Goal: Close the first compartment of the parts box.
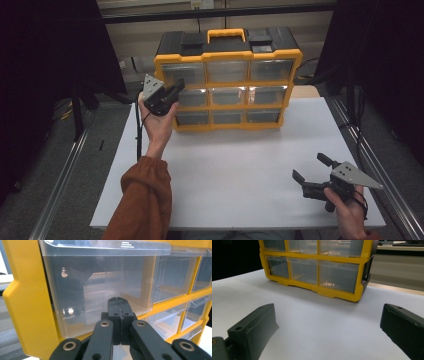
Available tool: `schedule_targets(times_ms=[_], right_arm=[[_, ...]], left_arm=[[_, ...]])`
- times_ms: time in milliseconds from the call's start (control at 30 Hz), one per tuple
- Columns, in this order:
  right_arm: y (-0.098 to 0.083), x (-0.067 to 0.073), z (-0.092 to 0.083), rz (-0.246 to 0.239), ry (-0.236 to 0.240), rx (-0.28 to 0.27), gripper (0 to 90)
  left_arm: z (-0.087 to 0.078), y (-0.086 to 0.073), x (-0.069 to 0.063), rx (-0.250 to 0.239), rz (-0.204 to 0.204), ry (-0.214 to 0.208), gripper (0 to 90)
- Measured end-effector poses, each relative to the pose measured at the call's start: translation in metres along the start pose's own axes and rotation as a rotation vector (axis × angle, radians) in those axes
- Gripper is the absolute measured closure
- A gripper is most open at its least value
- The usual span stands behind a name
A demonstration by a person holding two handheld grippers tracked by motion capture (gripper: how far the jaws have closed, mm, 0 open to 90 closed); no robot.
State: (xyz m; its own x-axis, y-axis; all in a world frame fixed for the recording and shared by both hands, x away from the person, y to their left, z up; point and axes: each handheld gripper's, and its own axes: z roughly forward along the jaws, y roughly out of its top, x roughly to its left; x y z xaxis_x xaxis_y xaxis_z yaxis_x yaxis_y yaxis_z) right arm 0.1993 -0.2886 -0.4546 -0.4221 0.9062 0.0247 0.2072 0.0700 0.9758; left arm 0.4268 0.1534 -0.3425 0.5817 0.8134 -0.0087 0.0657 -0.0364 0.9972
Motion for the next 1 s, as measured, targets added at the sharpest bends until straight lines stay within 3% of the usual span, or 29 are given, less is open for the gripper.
schedule_targets(times_ms=[467,633,1000], right_arm=[[-0.002,-0.004,0.001,0.018,-0.003,0.001,0.4],[-0.003,-0.004,0.001,0.023,-0.004,0.001,0.4],[-0.002,-0.003,0.0,0.021,-0.005,0.001,0.4]], left_arm=[[0.005,-0.003,0.002,0.004,-0.004,0.002,90.0],[0.011,-0.005,0.003,0.0,-0.027,0.014,90.0],[0.013,-0.006,0.003,0.01,0.003,0.016,90.0]])
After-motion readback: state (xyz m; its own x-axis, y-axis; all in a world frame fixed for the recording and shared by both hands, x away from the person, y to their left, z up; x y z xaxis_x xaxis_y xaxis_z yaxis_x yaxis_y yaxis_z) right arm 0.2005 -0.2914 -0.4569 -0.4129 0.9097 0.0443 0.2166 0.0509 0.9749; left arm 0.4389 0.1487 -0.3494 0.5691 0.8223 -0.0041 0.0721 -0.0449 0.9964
